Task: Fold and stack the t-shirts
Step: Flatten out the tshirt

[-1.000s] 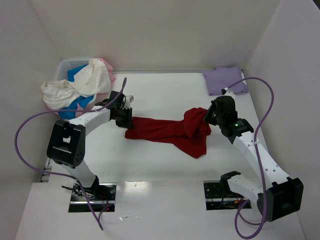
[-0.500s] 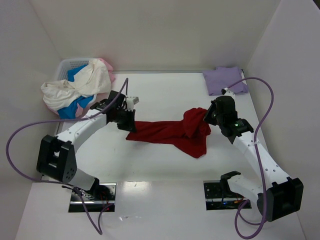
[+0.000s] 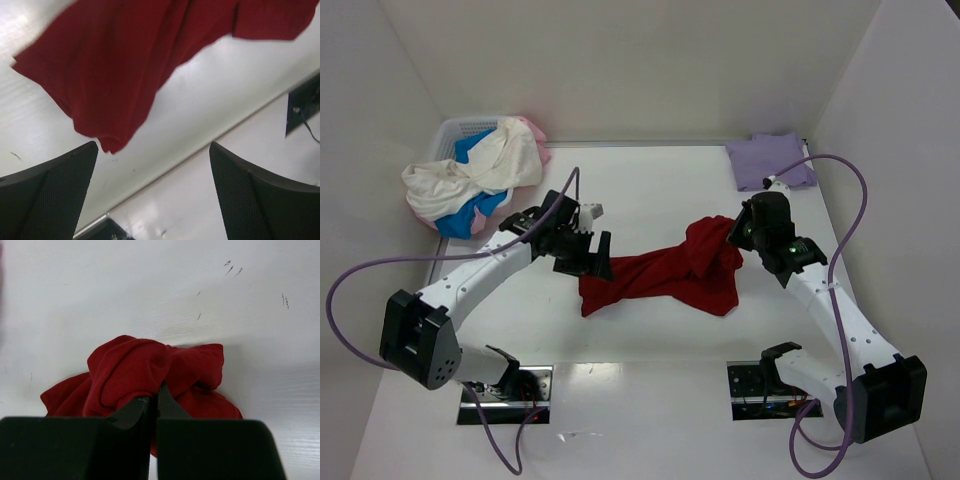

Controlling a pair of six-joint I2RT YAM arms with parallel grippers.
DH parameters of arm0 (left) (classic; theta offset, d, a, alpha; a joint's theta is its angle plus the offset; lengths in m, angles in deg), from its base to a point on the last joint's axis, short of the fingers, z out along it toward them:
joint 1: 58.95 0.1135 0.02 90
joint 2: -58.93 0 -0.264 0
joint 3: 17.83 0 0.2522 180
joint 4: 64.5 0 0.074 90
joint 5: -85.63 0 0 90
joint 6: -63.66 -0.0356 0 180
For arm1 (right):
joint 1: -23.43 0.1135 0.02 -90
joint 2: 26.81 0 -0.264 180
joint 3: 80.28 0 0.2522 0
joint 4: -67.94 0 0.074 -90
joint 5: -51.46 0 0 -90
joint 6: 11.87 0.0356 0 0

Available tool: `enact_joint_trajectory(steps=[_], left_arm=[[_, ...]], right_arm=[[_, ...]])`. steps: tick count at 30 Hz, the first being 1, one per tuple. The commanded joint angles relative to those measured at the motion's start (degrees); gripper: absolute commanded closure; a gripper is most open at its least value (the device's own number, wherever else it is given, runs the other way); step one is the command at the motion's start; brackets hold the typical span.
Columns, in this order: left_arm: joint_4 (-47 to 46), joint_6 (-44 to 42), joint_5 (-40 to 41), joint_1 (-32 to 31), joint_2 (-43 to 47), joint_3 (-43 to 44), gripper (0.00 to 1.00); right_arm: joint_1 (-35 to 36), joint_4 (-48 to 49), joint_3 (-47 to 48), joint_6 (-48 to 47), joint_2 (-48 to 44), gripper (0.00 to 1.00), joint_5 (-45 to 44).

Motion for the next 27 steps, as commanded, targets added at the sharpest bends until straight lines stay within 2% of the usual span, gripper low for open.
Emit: enact_joint_trajectory(steps=[1,4,12,15,16,18,21,22,24,25,27], left_arm=[[-6.94,7.38,8.58,0.16,-1.66,0.87,0.00],[-9.49,8.00,12.20,0.68,-6.66,0.16,0.00],[-15.13,9.15,9.57,1.21,-11.43,-4.41,0.00],[-15.13,8.10,8.09,1.21,-13.71,-4.41,0.10],[-15.13,8.10,7.47,1.21,-13.72,-4.41,0.20],[-15.65,8.10,6.76,1.21,-14.25,-4.41,0.30],[-15.65,7.57,6.14,1.21,-13.72,-4.41,0.53],[-15.05,7.57,6.14,1.21,-13.20,-4.41,0.66],[-13.64,6.96,6.14,1.21,-12.41,-3.72,0.81],[-12.07,6.95,6.84,1.21,-11.10,-1.01,0.93],[-9.00,6.43,8.41,1.21,-7.07,3.03,1.00]], right_arm=[[-0.45,4.16,-0.43,-0.02,-1.10,0.98,-0.90],[-0.45,4.16,-0.43,-0.02,-1.10,0.97,-0.90],[-0.45,4.16,-0.43,-0.02,-1.10,0.97,-1.43],[-0.45,4.16,-0.43,-0.02,-1.10,0.97,-1.43],[-0.45,4.16,-0.43,-0.02,-1.10,0.97,-1.43],[-0.45,4.16,-0.43,-0.02,-1.10,0.97,-1.43],[-0.45,4.16,-0.43,-0.02,-1.10,0.97,-1.43],[-0.45,4.16,-0.43,-0.02,-1.10,0.97,-1.43],[-0.45,4.16,-0.43,-0.02,-1.10,0.97,-1.43],[-0.45,4.16,-0.43,-0.02,-1.10,0.97,-1.43],[-0.45,4.16,0.10,-0.02,-1.10,0.97,-1.43]])
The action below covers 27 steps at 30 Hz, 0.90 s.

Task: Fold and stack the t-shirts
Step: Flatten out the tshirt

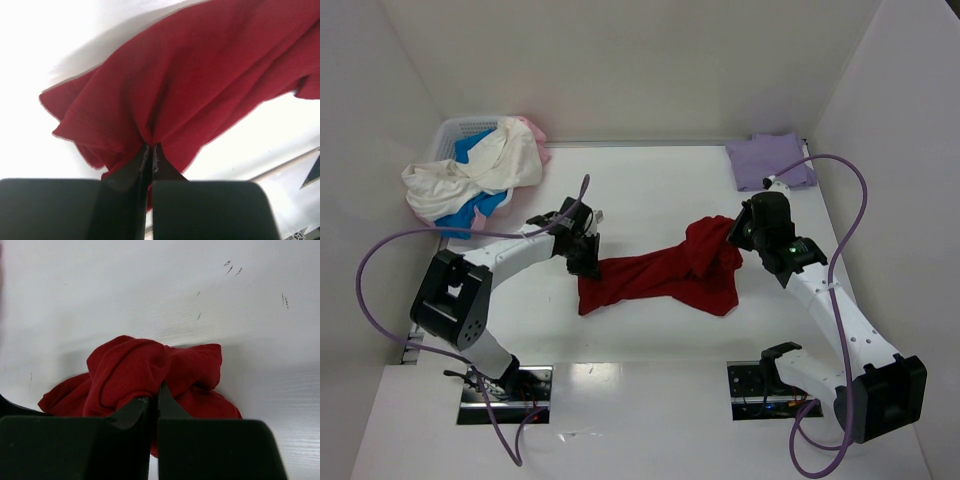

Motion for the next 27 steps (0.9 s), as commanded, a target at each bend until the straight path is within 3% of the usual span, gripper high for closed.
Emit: enact_joint_trajectory(steps=[1,8,14,21,27], left_arm=[[4.81,-1.38,1.50,0.17,7.93,8.23,1.00],[8.24,-5.32,8.17,2.27,14.71,23.69,1.00],[10.53,-10.77,21.16,3.94,15.84,38.55,1.00],[9.48,-13.07,24.62,7.20,18.04,44.02,1.00],[12.03,-10.26,18.48,7.72,22.18,41.56,1.00]], right_arm=[[-0.45,4.14,0.12,-0.02,-1.10,0.97,-1.39],[-0.98,4.66,8.10,-1.16,0.83,0.97,-2.62],[-0.98,5.72,21.80,-4.67,3.72,0.97,-5.24],[-1.60,6.24,36.15,-7.75,6.37,0.98,-6.66],[-1.60,3.88,41.16,-8.81,5.84,0.99,-4.46]])
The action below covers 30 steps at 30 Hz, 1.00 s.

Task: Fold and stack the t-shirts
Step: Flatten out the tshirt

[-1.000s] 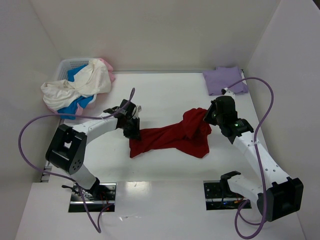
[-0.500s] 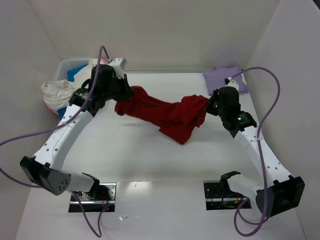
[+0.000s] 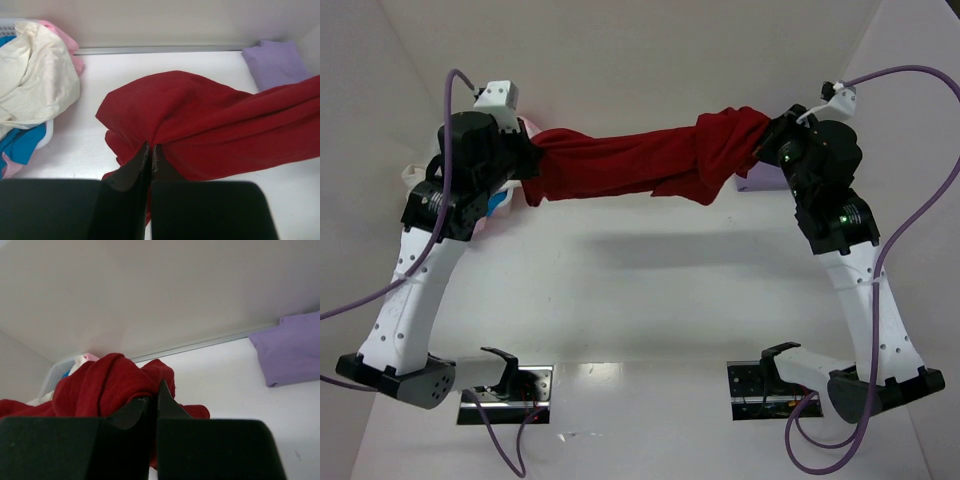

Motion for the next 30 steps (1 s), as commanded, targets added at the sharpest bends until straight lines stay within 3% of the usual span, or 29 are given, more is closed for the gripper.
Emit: enact_joint_trajectory(steps=[1,4,8,10,16,21,25,26,27,30], left_arm=[[4.17,1.70,-6.85,0.40,4.47,-0.64,1.00],[5.69,6.17,-14.77,0.40,6.84,-7.11,1.00],[5.69,7.51,-16.82,0.40,6.77,-16.72,1.00],[2.81,6.99,-16.82,0.40,2.48,-19.54,1.00],[-4.31,5.05,-15.41,0.92,-14.19,-20.16,1.00],[-7.40,3.91,-15.94,1.46,-24.07,-14.81,0.99],[-7.93,1.80,-15.42,1.98,-31.98,-8.49,0.79],[-7.93,1.80,-14.80,1.98,-33.74,-7.52,0.67],[-8.63,1.19,-13.49,2.51,-34.28,-5.94,0.63],[-10.74,0.66,-12.87,3.65,-34.81,-4.35,0.63]], right_arm=[[-0.61,-0.32,3.40,-1.59,-1.50,0.99,0.32],[-0.61,-1.03,-1.85,-1.59,-3.26,0.99,0.07],[-0.61,-3.06,-8.28,0.33,-3.36,0.99,-0.38],[-0.61,-2.53,-13.02,1.65,-2.74,0.99,0.93],[-0.61,1.85,-16.99,2.19,4.80,0.99,0.94],[-2.45,7.48,-19.37,2.19,11.84,0.99,3.04],[-2.99,11.26,-20.51,2.19,16.15,0.99,3.93],[-2.99,11.27,-20.51,2.19,16.77,0.99,3.93],[-3.51,11.79,-19.90,2.19,17.99,1.00,3.93],[-4.74,11.80,-19.29,2.19,20.01,1.00,4.55]])
